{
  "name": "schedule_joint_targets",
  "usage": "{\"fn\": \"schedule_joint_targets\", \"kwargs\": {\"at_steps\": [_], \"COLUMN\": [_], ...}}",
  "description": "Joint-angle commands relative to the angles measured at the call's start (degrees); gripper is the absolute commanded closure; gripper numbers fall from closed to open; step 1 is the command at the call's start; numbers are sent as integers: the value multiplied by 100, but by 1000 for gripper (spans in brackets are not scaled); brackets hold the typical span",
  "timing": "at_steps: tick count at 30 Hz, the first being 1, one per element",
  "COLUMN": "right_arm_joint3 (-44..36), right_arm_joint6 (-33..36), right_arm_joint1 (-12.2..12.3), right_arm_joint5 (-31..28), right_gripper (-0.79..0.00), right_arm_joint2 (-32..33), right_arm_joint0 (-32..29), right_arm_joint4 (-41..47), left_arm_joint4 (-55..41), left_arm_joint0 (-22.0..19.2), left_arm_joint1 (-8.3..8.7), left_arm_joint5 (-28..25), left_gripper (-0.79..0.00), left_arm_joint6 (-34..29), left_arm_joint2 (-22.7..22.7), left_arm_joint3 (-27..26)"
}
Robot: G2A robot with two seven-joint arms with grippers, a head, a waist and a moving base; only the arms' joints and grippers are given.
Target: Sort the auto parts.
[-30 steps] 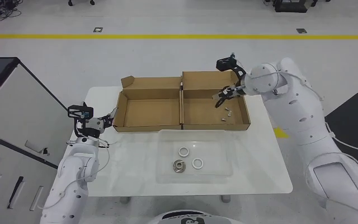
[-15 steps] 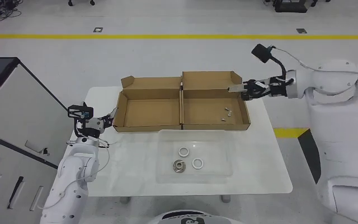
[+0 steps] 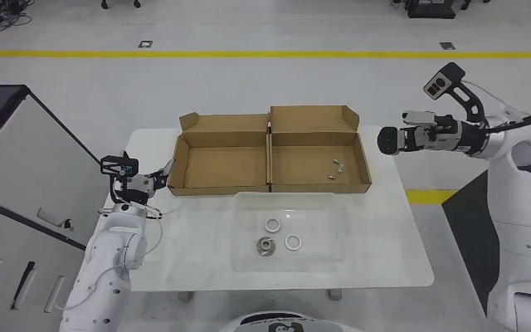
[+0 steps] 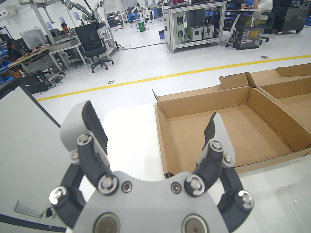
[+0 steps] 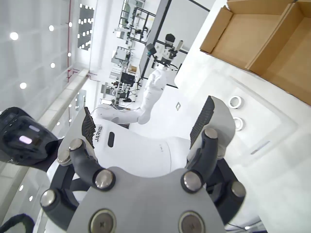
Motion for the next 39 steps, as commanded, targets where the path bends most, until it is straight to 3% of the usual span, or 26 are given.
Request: {"fn": "schedule_joint_targets", "kwargs": {"at_steps": [1,14,18,27,34,39], "right_arm_joint3": [0,0,0,0,0,0], "right_arm_joint6": [0,0,0,0,0,0], "right_arm_joint1": [-2,-2,-2,-2,-2,-2], "right_arm_joint5": [2,2,2,2,2,2], "right_gripper": [-785,-785,-785,-785,-785,-785], "right_arm_joint2": [-4,-4,-4,-4,-4,-4], "right_arm_joint0": [5,5,5,5,5,5], "right_arm_joint4": [-19,-19,-19,-19,-19,-19], "left_arm_joint4": [0,0,395,524,-96,-317], "left_arm_joint0": [0,0,-40,-422,-1208,-1815], "left_arm_joint1": [0,0,29,75,34,7], "left_arm_joint5": [0,0,-332,-1687,-2223,-2618], "left_gripper": [-785,-785,-785,-785,-785,-785], "left_arm_joint6": [0,0,-49,-2471,-4476,-5805], "left_arm_joint2": [0,0,5,606,1501,2195], "left_arm_joint3": [0,0,-392,-1806,-2353,-2469]}}
